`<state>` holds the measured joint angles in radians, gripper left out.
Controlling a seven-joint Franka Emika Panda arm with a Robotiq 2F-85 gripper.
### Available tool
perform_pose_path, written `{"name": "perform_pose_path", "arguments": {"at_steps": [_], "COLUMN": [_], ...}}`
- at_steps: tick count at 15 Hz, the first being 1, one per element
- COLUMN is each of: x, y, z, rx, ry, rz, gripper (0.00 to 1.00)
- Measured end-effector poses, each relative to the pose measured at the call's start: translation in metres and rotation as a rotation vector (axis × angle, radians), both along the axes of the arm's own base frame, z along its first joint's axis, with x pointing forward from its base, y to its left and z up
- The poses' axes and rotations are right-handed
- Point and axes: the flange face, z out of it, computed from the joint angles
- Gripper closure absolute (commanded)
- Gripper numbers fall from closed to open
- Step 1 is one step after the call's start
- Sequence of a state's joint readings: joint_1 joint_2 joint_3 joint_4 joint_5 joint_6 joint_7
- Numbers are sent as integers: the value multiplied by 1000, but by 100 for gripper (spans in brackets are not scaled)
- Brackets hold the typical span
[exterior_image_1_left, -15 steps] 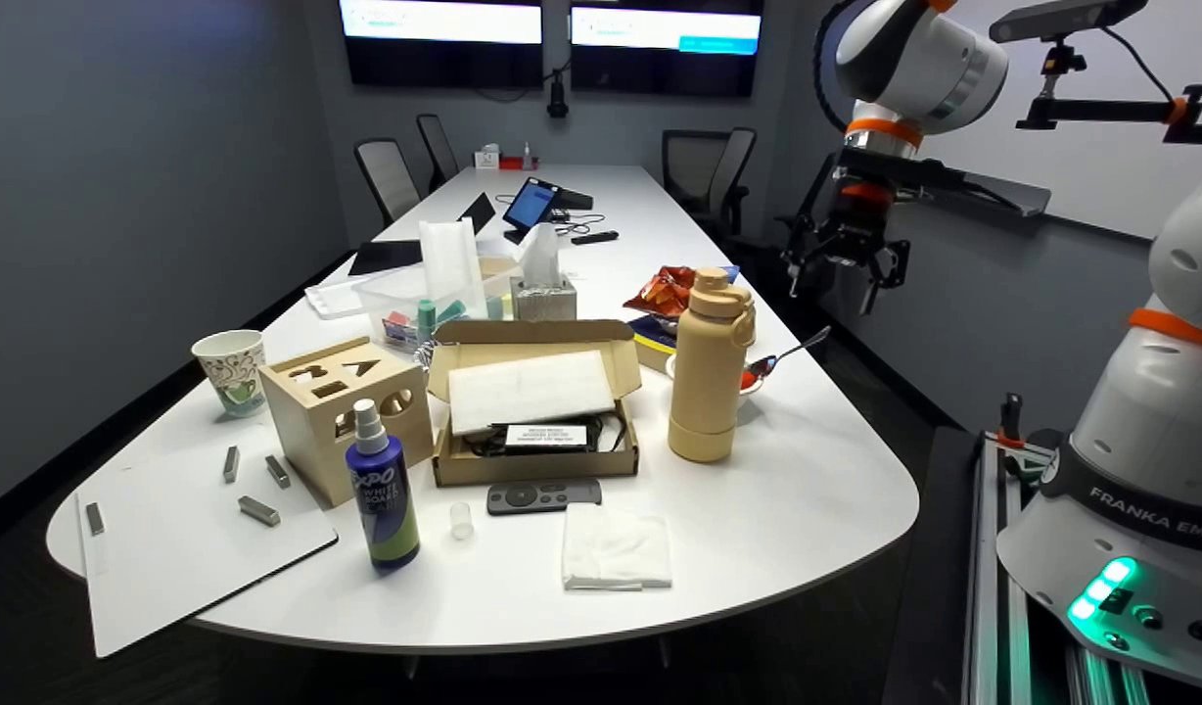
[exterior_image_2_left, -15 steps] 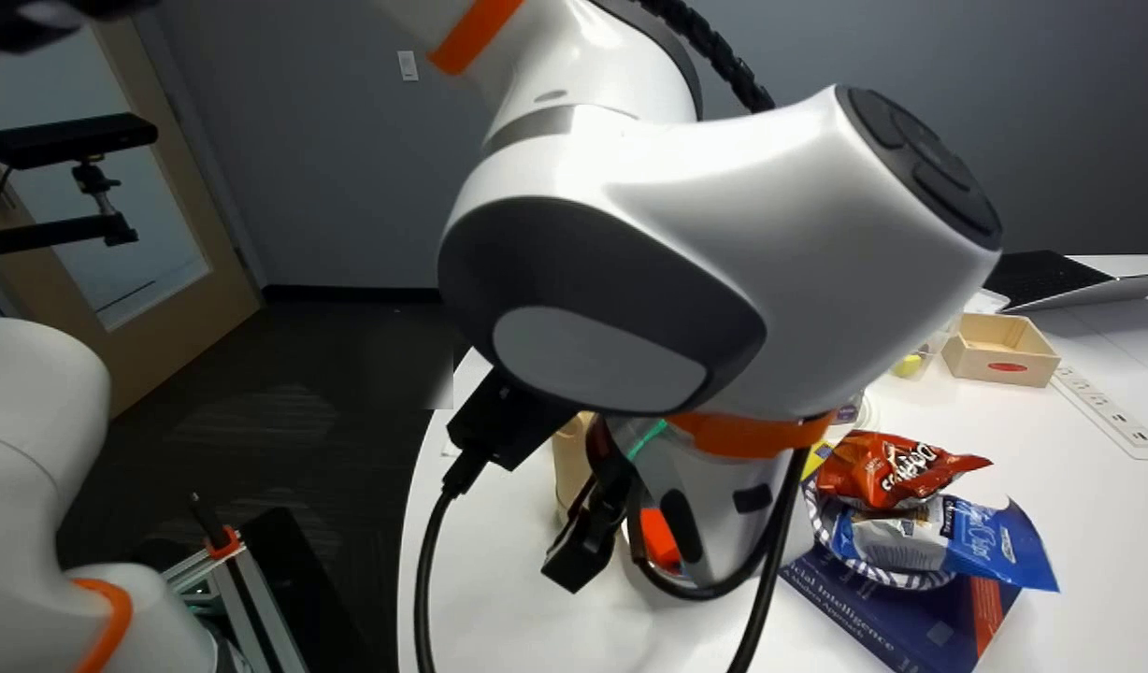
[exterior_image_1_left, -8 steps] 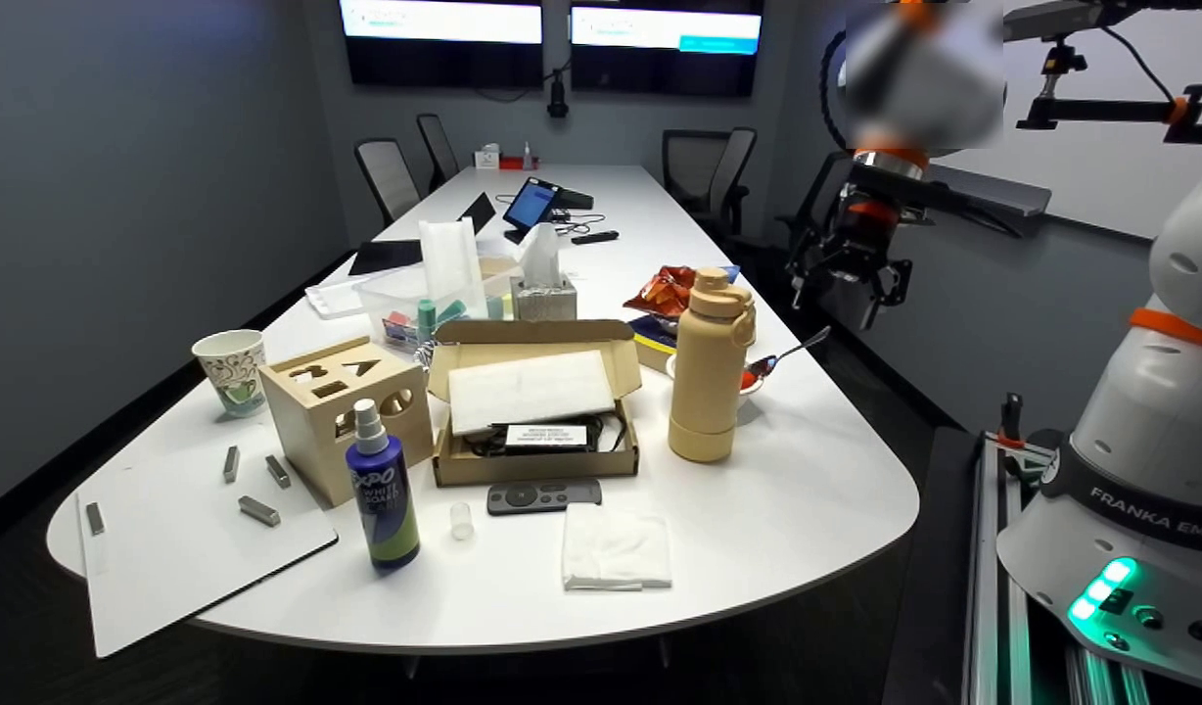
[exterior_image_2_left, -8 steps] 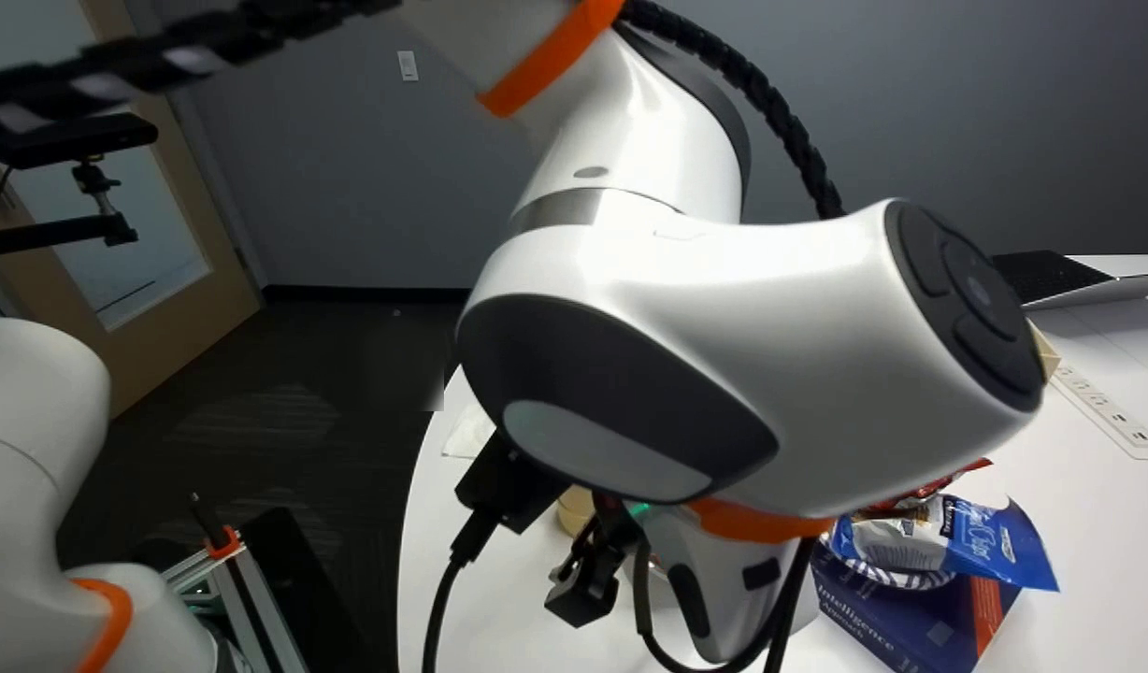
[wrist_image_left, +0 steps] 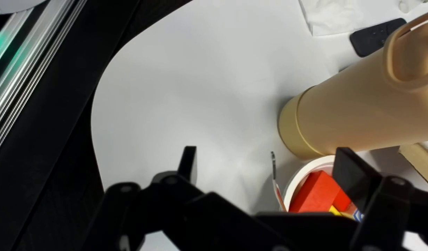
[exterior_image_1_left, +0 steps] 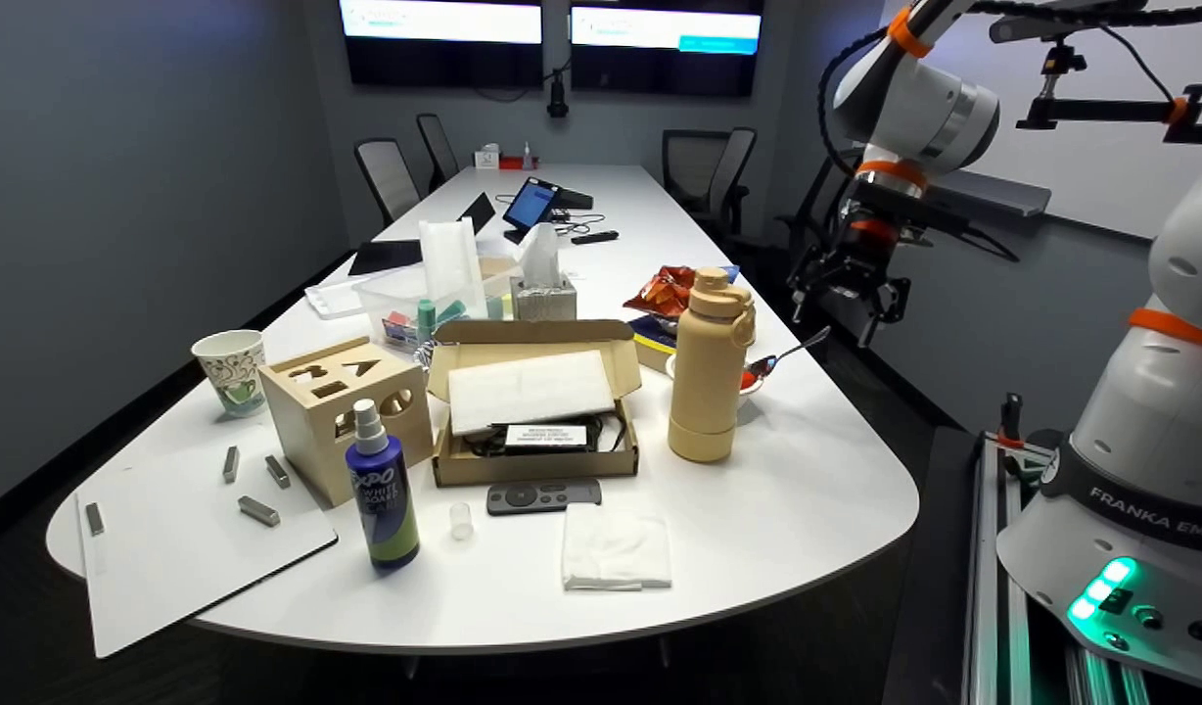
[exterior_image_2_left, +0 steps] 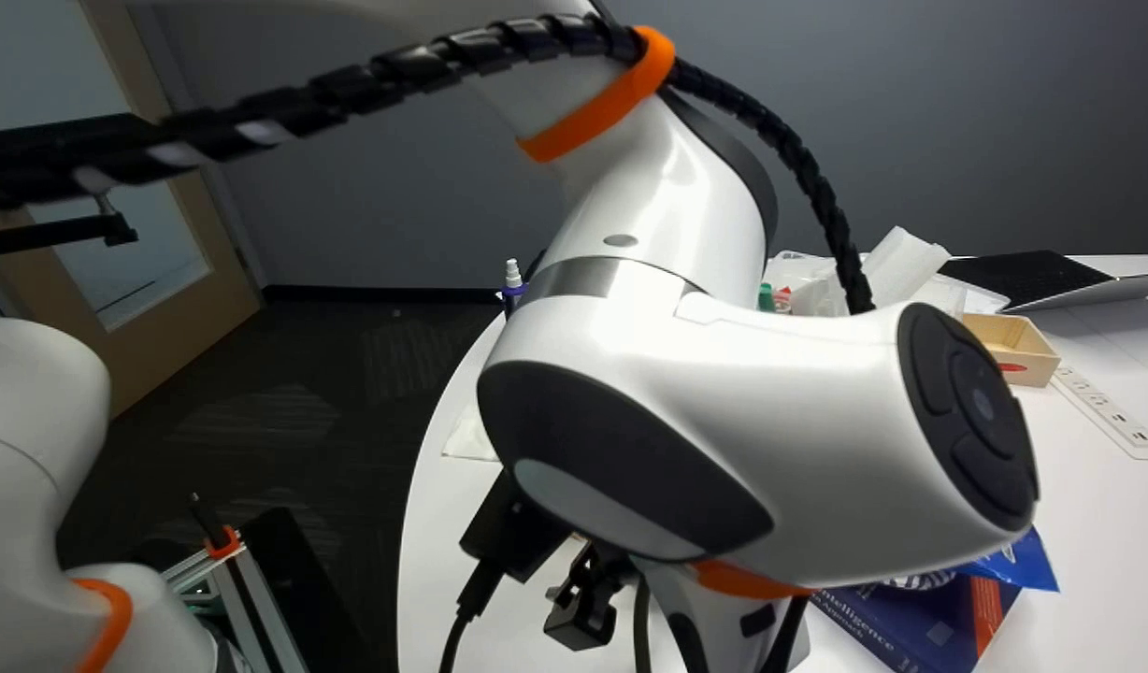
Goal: Use the spoon to stir the contents in the bowl
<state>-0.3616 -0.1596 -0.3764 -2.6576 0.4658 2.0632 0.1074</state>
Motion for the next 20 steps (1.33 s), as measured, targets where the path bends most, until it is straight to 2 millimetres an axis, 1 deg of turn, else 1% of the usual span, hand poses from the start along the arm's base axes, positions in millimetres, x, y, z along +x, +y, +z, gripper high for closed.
{"name": "perform_pose_path", "arguments": {"at_steps": [4, 5, 6, 7, 8, 11, 12, 13, 14, 15, 16, 18, 19, 20], "x": [-1, -1, -1, -1, -1, -1, -1, -1, 0, 0, 1, 3, 4, 5], "y": [-1, -1, -1, -1, -1, -1, -1, -1, -2, -3, -4, -5, -6, -7], "z": [-11, -14, -16, -17, -19, -22, -23, -23, -24, -24, -24, -24, -23, -22], "rx": [7, 9, 11, 14, 16, 18, 19, 19, 18, 17, 17, 14, 13, 12], "ry": [-3, -4, -4, -3, -2, -5, -5, -6, -8, -9, -11, -15, -19, -21], "rz": [12, 15, 16, 18, 18, 21, 21, 19, 17, 15, 12, 10, 9, 8], "gripper": [0, 5, 26, 29, 30, 55, 55, 57, 62, 59, 72, 71, 77, 75]}}
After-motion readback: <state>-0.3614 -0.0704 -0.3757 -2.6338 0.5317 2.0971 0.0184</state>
